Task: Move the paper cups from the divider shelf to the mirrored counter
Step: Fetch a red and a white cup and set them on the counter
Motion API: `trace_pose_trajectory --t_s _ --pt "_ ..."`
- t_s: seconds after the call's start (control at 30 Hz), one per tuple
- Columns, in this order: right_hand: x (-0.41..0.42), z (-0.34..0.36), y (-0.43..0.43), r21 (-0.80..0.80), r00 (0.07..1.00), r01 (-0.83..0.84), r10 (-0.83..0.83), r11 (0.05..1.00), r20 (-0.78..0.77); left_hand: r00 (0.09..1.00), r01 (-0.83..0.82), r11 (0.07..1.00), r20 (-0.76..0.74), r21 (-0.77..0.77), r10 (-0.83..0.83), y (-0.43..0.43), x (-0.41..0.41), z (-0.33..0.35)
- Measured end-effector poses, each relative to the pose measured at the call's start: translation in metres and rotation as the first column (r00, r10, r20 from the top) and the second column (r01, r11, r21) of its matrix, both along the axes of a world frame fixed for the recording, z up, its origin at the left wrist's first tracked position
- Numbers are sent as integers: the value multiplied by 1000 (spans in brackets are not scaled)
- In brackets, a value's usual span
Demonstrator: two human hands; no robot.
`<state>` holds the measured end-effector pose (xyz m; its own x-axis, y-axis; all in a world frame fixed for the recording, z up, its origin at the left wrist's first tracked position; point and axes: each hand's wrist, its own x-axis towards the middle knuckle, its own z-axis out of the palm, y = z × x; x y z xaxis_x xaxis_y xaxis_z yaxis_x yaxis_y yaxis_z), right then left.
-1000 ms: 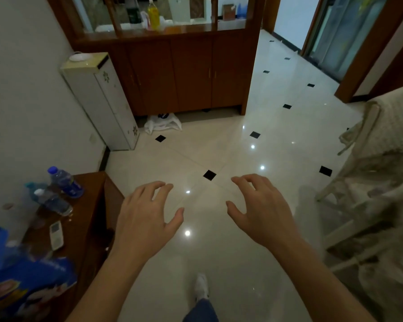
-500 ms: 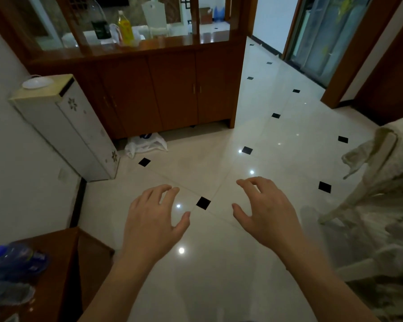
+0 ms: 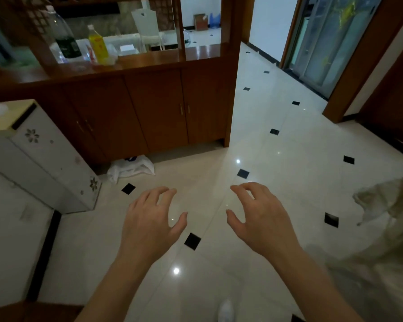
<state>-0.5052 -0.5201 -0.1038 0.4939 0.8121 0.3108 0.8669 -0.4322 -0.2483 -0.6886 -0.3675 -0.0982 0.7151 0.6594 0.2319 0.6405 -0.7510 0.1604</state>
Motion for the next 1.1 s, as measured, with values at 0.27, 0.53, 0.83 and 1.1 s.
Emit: trace_pose_trajectory --t_s 0.27,0.53,0.83,1.1 --pt "122 10 82 10 1000 -5 5 1000 15 1000 -30 999 -4 19 30 78 118 11" --pt "214 -4 165 -20 1000 -9 10 1000 18 999 -35 999 -41 22 35 160 209 -4" --pt "328 1 313 -37 998 8 -6 999 62 999 -35 999 7 16 35 312 326 -11" --pt "425 22 439 5 994 1 -2 1000 106 1000 -24 999 19 40 23 440 426 11"
